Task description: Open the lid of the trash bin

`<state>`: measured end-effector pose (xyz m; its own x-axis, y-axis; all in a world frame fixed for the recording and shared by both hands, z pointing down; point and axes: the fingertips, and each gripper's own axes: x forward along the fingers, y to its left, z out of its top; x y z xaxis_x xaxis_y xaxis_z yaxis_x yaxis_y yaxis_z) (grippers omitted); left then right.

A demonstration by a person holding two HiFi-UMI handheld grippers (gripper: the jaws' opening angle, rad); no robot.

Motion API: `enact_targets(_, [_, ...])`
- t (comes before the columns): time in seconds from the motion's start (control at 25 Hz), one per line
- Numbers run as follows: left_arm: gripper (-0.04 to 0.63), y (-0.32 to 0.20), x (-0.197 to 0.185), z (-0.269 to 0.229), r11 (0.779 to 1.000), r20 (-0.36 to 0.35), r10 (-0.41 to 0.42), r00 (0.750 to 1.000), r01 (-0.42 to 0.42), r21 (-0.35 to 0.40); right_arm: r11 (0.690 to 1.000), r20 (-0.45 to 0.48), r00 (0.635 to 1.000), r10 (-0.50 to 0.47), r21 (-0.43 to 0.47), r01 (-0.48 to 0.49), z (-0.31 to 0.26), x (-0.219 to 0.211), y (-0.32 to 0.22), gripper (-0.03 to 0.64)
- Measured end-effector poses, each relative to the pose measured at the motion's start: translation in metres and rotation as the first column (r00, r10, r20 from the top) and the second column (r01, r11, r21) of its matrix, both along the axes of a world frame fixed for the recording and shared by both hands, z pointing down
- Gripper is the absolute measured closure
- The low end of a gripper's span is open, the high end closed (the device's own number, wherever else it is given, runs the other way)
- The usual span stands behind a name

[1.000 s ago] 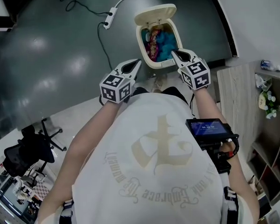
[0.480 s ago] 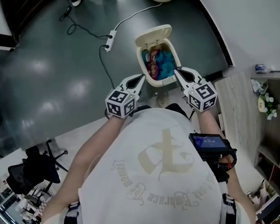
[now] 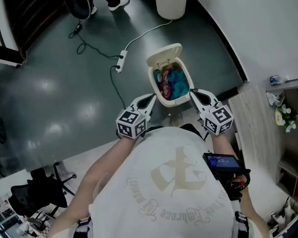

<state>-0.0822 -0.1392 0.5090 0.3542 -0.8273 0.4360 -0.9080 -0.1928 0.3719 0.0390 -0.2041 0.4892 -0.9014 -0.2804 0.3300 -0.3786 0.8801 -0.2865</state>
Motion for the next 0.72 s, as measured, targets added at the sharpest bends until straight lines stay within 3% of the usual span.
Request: enact_targets(0.72, [0.581, 0.0, 0.008, -0.014, 1.0, 0.025, -0.01, 1.0, 0.01, 0.012, 1.0, 0.045, 0.999, 0.021, -0.012, -0.02, -0.002, 0.014, -0.001, 0.612])
